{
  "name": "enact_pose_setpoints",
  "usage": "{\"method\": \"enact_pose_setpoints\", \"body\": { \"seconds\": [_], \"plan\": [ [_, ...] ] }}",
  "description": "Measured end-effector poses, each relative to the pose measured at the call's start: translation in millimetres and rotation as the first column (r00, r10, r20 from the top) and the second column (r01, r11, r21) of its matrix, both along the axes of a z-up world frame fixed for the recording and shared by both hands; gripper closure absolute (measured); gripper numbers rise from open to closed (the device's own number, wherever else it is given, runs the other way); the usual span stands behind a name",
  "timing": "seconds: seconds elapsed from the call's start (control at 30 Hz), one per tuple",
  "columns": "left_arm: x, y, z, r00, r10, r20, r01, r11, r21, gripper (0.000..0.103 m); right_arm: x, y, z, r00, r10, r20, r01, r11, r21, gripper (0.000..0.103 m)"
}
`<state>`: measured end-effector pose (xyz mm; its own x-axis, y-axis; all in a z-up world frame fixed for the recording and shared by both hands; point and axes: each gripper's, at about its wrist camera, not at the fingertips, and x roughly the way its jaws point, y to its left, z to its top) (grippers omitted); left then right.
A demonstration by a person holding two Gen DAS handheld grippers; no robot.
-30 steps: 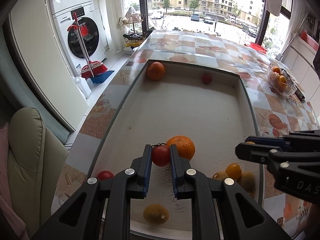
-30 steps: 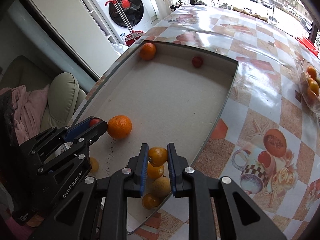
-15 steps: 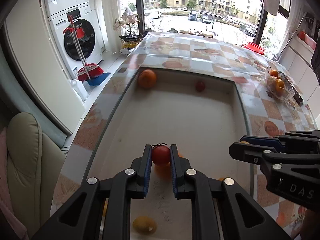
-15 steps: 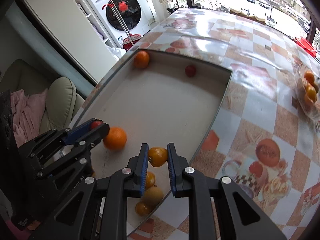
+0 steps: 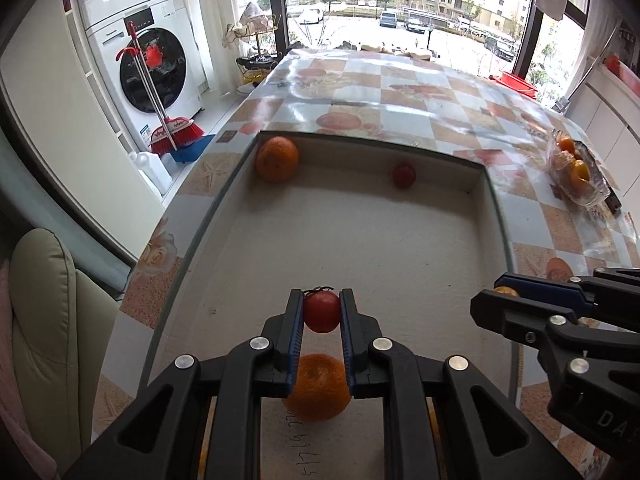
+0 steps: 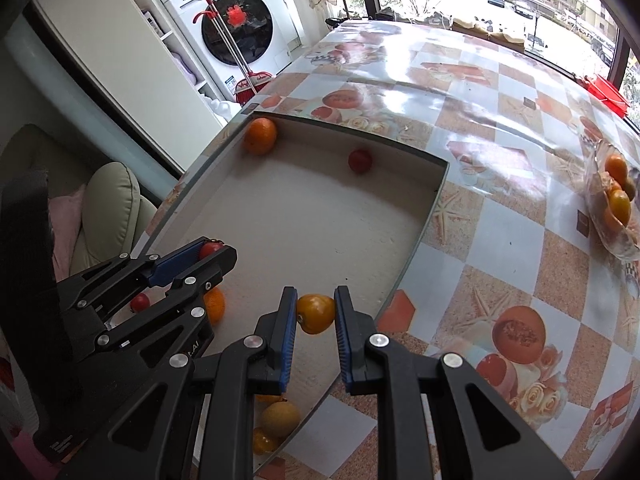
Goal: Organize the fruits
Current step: 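Lower both fruits into the tray and open both tools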
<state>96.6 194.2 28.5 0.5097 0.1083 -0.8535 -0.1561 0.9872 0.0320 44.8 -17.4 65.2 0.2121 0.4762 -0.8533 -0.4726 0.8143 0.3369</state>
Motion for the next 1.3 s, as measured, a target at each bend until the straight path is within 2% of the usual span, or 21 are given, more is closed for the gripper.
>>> {"method": "enact_pose_setpoints", "body": {
  "seconds": [0.37,0.47,0.5,0.57,0.6,0.63,0.67,0.7,0.77,0.8,0.83,0.87,0.9,0.93,0.97,1.03,1.13,1.3],
  "plan": [
    [10.8,-2.0,-18.8,0.998,0.008,-0.056,-0.007,1.000,0.019,0.085,8.9,13.1,-21.7,0.999,0.021,-0.046,-0.023,0.999,-0.037,0.083],
    [11.2,-3.0,-18.8,0.998,0.005,-0.058,-0.003,1.000,0.027,0.082,8.1,14.1,-20.9,0.999,0.027,-0.042,-0.029,0.999,-0.034,0.077],
    [10.7,-2.5,-18.5,0.998,0.009,-0.058,-0.007,0.999,0.033,0.079,7.9,14.4,-19.6,0.999,0.024,-0.037,-0.026,0.999,-0.034,0.074],
    [10.3,0.3,-18.4,0.998,0.021,-0.057,-0.019,0.999,0.033,0.066,8.1,12.9,-15.8,1.000,0.013,-0.019,-0.014,0.998,-0.053,0.066],
    [9.4,3.8,-18.4,0.998,0.037,-0.056,-0.035,0.999,0.034,0.045,8.9,11.1,-14.1,1.000,0.008,-0.014,-0.008,0.999,-0.052,0.063],
    [8.5,6.2,-18.0,0.998,0.049,-0.049,-0.047,0.998,0.037,0.029,10.4,8.8,-12.6,1.000,0.003,-0.021,-0.004,0.999,-0.034,0.057],
    [7.2,7.9,-16.9,0.998,0.058,-0.036,-0.056,0.998,0.039,0.028,11.2,7.0,-11.0,1.000,0.003,-0.030,-0.004,1.000,-0.010,0.052],
    [5.4,9.1,-14.6,0.998,0.064,-0.022,-0.063,0.997,0.038,0.028,11.2,5.9,-8.6,0.999,0.004,-0.036,-0.004,1.000,0.012,0.042],
    [4.6,8.9,-12.9,0.998,0.067,-0.022,-0.066,0.997,0.045,0.028,8.9,9.2,-1.6,1.000,0.002,-0.005,-0.002,1.000,-0.013,0.035],
    [4.6,7.7,-12.7,0.998,0.060,-0.023,-0.058,0.997,0.053,0.028,7.3,10.9,1.2,1.000,0.004,0.012,-0.003,0.999,-0.035,0.018],
    [4.6,6.6,-12.5,0.998,0.054,-0.023,-0.053,0.997,0.056,0.028,5.3,12.5,4.0,1.000,0.004,0.030,-0.003,0.998,-0.057,0.011],
    [3.8,5.6,-12.0,0.999,0.048,-0.022,-0.047,0.997,0.056,0.028,4.1,13.1,6.9,0.999,0.008,0.042,-0.005,0.998,-0.064,0.010],
    [3.1,5.1,-11.1,0.999,0.043,-0.018,-0.042,0.998,0.050,0.020,3.1,13.0,9.0,0.999,0.010,0.048,-0.007,0.998,-0.066,0.010],
    [2.2,5.1,-9.8,0.999,0.043,-0.013,-0.042,0.998,0.048,0.000,2.1,12.5,10.6,0.999,0.010,0.051,-0.007,0.997,-0.072,0.010],
    [0.4,4.7,-8.3,0.999,0.048,-0.004,-0.048,0.997,0.055,0.000,1.9,12.1,11.3,0.999,0.008,0.051,-0.004,0.997,-0.077,0.009],
    [-3.8,4.0,-3.9,0.999,0.044,0.013,-0.044,0.997,0.058,0.000,2.3,9.7,11.6,0.998,-0.003,0.056,0.008,0.996,-0.093,0.000],
    [-5.4,3.1,-1.5,0.999,0.035,0.003,-0.036,0.998,0.051,0.000,3.9,3.9,11.4,0.999,-0.014,0.048,0.019,0.995,-0.095,0.000],
    [-9.1,-3.4,1.5,1.000,0.017,0.010,-0.018,0.997,0.081,0.000,3.3,-1.2,12.2,0.999,-0.029,0.037,0.032,0.995,-0.092,0.000]
  ]
}}
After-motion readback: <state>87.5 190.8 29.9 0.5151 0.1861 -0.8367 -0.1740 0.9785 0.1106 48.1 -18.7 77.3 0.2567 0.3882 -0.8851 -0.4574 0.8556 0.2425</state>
